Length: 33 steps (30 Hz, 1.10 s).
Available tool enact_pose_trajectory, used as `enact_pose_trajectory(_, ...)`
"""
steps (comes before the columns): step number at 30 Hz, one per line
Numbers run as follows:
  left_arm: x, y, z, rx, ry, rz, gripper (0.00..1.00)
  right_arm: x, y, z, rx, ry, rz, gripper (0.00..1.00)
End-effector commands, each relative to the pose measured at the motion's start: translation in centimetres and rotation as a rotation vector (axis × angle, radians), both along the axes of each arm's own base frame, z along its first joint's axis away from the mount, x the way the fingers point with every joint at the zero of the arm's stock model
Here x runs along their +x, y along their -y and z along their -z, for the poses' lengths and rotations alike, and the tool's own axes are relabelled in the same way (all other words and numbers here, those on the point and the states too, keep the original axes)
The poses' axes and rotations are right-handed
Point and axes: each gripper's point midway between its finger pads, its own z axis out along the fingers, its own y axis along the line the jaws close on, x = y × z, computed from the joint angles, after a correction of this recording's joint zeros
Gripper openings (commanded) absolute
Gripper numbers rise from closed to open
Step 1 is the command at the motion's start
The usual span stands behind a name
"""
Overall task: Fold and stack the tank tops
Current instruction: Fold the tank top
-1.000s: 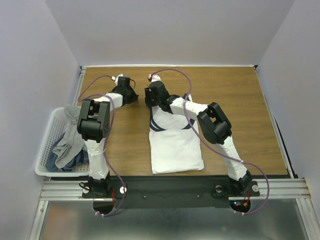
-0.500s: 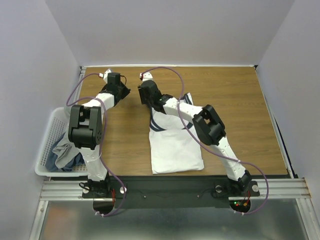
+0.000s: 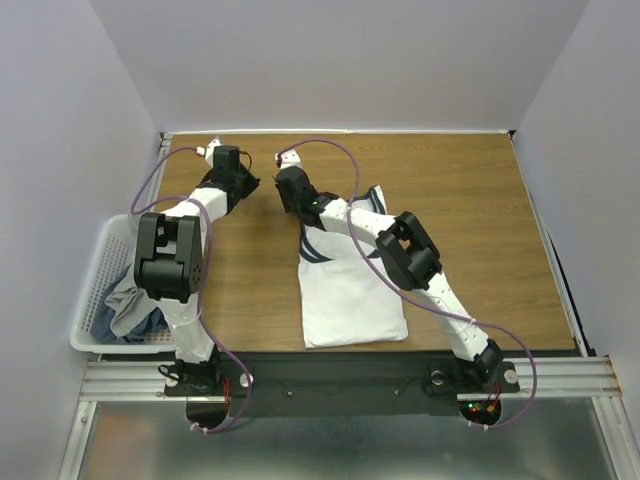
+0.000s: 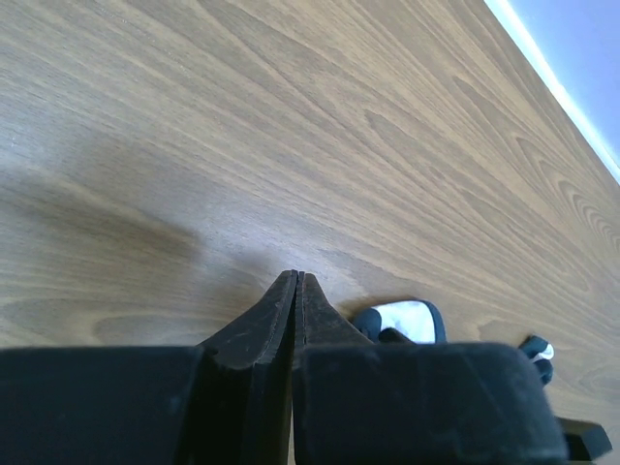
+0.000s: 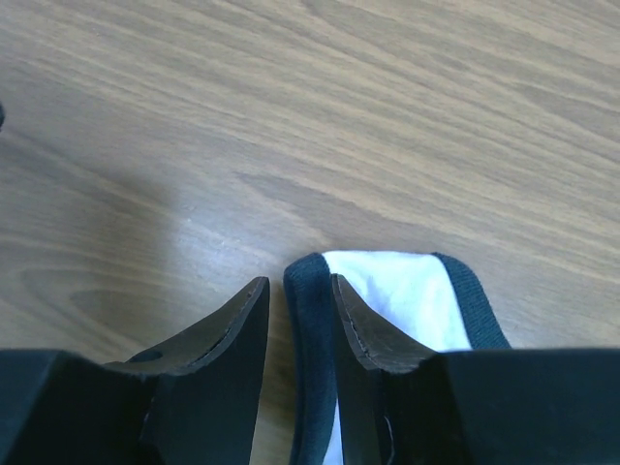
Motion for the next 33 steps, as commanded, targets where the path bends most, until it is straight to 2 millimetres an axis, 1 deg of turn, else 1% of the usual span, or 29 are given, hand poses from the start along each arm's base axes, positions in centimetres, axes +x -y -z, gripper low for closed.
enact_pose_trajectory(1, 0.2, 0.5, -3.8, -0.030, 0.096, 0.018, 0.13, 1.1, -0.1, -1.1, -0.019, 0.048, 0.017, 0.37)
enact_pose_trajectory(5, 0.1, 0.6, -3.6, -0.035, 0.093, 0.024, 0.13, 1.3, -0.1, -0.1, -0.036, 0.040, 0.021, 0.37)
enact_pose_trajectory(6, 0.0, 0.6, -3.4, -0.036, 0.089, 0.027, 0.13, 1.3, -0.3, -0.3, -0.033, 0.042, 0.016, 0.37)
enact_pose_trajectory(9, -0.2, 0.7, -3.2, -0.043, 0.088, 0.029, 0.12, 1.4, -0.4, -0.2, -0.030, 0.042, 0.016, 0.31)
enact_pose_trajectory(10, -0.2, 0.8, -3.2, -0.046, 0.092, 0.030, 0.12, 1.4, -0.5, -0.4, -0.023, 0.045, 0.021, 0.24)
enact_pose_trajectory(12, -0.5, 0.9, -2.9, -0.053, 0.086, 0.036, 0.12, 1.5, -0.5, -0.8, -0.012, 0.048, 0.028, 0.19)
enact_pose_trajectory(13, -0.6, 1.0, -2.8, -0.056, 0.091, 0.039, 0.12, 1.5, -0.6, -1.5, 0.010, 0.052, 0.033, 0.16)
enact_pose_trajectory(15, -0.8, 1.1, -2.7, -0.060, 0.090, 0.046, 0.12, 1.4, -0.8, -2.4, 0.041, 0.049, 0.027, 0.10)
enact_pose_trajectory(16, -0.8, 1.2, -2.5, -0.061, 0.091, 0.049, 0.12, 1.4, -1.0, -3.6, 0.078, 0.050, 0.027, 0.07)
enact_pose_trajectory(19, -1.2, 1.5, -2.0, -0.069, 0.087, 0.063, 0.12, 1.6, -1.5, -5.2, 0.177, 0.024, 0.008, 0.04)
enact_pose_trajectory(20, -1.4, 1.7, -1.7, -0.070, 0.081, 0.069, 0.12, 2.1, -1.0, -6.1, 0.209, 0.023, 0.011, 0.04)
enact_pose_trajectory(22, -1.4, 2.2, -1.8, -0.072, 0.089, 0.087, 0.12, 2.1, -1.2, -6.7, 0.284, -0.015, -0.009, 0.02)
enact_pose_trajectory(23, -1.6, 2.6, -1.5, -0.071, 0.085, 0.097, 0.12, 2.7, -0.5, -7.1, 0.311, -0.021, 0.002, 0.02)
enact_pose_trajectory(25, -1.6, 3.0, -1.5, -0.071, 0.088, 0.108, 0.12, 2.7, -0.4, -6.7, 0.366, -0.066, -0.005, 0.01)
enact_pose_trajectory(26, -1.7, 3.5, -1.4, -0.072, 0.084, 0.121, 0.12, 3.2, 0.3, -6.7, 0.389, -0.079, -0.002, 0.01)
enact_pose_trajectory(27, -1.6, 3.5, -1.4, -0.072, 0.086, 0.124, 0.12, 3.2, 0.5, -6.5, 0.403, -0.093, 0.004, 0.01)
enact_pose_trajectory(28, -1.7, 4.0, -1.3, -0.070, 0.083, 0.134, 0.12, 3.2, 0.9, -5.7, 0.419, -0.118, 0.019, 0.01)
enact_pose_trajectory(29, -1.7, 4.3, -1.1, -0.068, 0.081, 0.141, 0.12, 3.6, 1.6, -5.6, 0.435, -0.124, 0.030, 0.01)
enact_pose_trajectory(30, -1.8, 4.8, -1.0, -0.069, 0.079, 0.152, 0.12, 3.6, 1.7, -5.7, 0.459, -0.136, 0.021, 0.01)
enact_pose_trajectory(31, -1.7, 5.1, -0.8, -0.068, 0.076, 0.156, 0.12, 3.6, 2.0, -5.0, 0.480, -0.156, 0.030, 0.01)
enact_pose_trajectory(32, -1.8, 5.2, -0.6, -0.067, 0.072, 0.160, 0.12, 4.0, 2.6, -4.9, 0.494, -0.161, 0.039, 0.01)
enact_pose_trajectory(33, -1.9, 5.6, -0.6, -0.068, 0.070, 0.168, 0.12, 4.0, 2.7, -4.8, 0.508, -0.177, 0.034, 0.01)
